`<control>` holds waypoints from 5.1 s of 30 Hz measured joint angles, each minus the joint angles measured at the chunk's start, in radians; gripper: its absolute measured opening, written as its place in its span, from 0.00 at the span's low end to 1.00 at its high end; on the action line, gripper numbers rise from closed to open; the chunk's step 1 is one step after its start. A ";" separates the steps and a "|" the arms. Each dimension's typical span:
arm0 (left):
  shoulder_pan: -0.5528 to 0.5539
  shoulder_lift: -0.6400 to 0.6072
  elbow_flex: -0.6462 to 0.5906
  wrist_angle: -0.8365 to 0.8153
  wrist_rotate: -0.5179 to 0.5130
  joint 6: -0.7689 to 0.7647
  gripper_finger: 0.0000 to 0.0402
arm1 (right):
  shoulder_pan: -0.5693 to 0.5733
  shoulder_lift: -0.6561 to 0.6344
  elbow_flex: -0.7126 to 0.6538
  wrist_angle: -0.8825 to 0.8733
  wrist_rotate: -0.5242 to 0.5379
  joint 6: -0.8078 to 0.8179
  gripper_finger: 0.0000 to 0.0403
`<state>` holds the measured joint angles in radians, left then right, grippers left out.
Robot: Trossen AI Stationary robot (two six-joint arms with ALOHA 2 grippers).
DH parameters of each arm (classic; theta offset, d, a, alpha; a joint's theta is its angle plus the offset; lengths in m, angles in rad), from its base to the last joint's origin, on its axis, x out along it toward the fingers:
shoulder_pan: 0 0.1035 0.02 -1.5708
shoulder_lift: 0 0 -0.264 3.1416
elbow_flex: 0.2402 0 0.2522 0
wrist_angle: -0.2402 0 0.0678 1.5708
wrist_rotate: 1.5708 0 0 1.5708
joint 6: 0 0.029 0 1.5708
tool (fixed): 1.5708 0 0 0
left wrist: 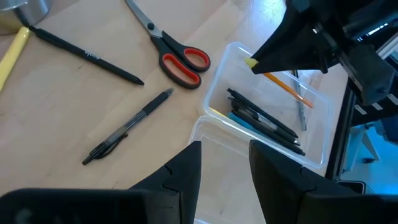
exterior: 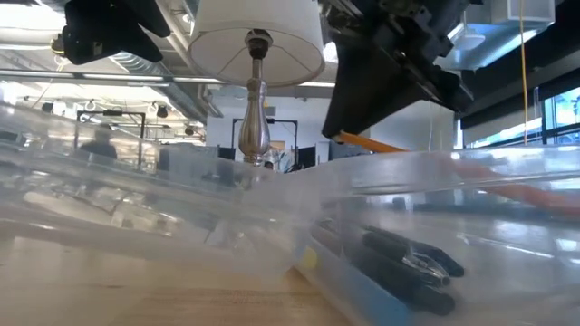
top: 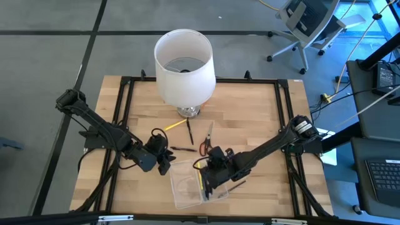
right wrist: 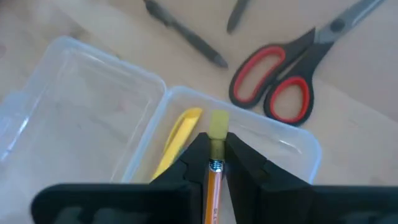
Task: Pick & place school supplies into a supply box
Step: Put the orange pencil into the transparent supply box, then put the black white pen into the transparent supply box
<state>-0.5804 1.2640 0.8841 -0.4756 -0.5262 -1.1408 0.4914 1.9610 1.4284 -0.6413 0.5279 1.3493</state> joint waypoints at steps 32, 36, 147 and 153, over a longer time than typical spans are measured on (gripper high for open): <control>0.000 0.000 0.000 0.000 -0.004 0.003 0.32 | -0.003 0.000 0.000 -0.022 -0.064 -0.027 0.14; 0.000 0.000 0.000 0.000 -0.004 0.003 0.32 | -0.003 0.000 0.000 -0.022 -0.078 -0.027 0.18; 0.417 0.372 -0.017 -0.054 0.449 0.722 0.07 | -0.141 -0.659 -0.664 0.156 -0.165 -0.415 0.07; 0.404 0.274 -0.016 -0.076 0.431 0.708 0.05 | -0.141 -0.658 -0.664 0.225 -0.166 -0.379 0.07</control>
<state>-0.1766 1.5384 0.8684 -0.5513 -0.0954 -0.4328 0.3500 1.3025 0.7647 -0.4158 0.3614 0.9700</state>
